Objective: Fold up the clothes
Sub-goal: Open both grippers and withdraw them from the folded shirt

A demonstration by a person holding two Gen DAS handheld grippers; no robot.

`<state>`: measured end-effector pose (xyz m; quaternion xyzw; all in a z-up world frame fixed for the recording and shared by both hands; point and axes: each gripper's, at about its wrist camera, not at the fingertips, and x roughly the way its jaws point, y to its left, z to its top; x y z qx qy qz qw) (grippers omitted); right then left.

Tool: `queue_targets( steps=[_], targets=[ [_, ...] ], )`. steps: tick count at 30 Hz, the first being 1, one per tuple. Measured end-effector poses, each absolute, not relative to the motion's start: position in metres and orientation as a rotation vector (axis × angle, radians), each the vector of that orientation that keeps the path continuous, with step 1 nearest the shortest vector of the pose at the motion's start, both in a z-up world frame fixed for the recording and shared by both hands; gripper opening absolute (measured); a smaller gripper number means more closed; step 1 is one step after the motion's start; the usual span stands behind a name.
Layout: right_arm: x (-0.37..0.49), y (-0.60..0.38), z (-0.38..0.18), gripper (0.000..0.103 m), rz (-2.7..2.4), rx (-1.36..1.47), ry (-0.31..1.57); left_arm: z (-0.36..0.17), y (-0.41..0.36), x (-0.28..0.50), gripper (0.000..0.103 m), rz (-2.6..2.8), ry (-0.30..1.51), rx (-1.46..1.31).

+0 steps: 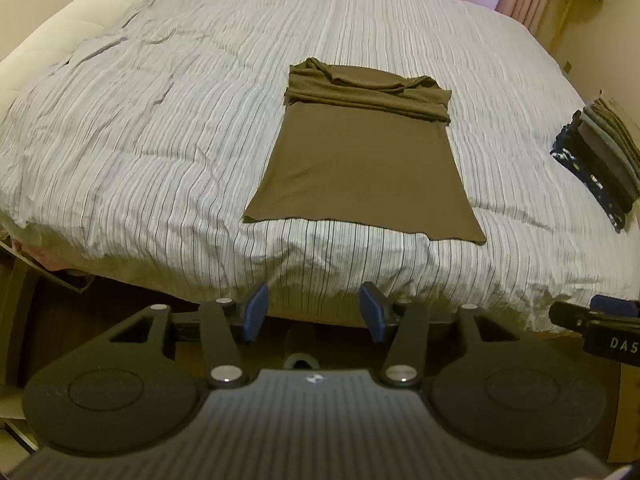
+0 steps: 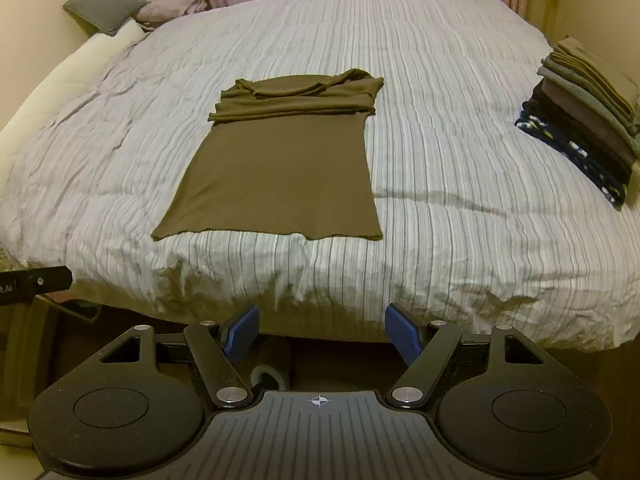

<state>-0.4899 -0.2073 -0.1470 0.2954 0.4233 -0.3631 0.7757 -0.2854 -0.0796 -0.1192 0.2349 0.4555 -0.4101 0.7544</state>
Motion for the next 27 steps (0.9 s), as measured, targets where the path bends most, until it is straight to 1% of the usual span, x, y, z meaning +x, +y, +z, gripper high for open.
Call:
queue_targets(
  steps=[27],
  targets=[
    [-0.475, -0.228, -0.159, 0.073, -0.758, 0.630, 0.971, -0.141, -0.102, -0.277, 0.047, -0.878, 1.054, 0.520]
  ],
)
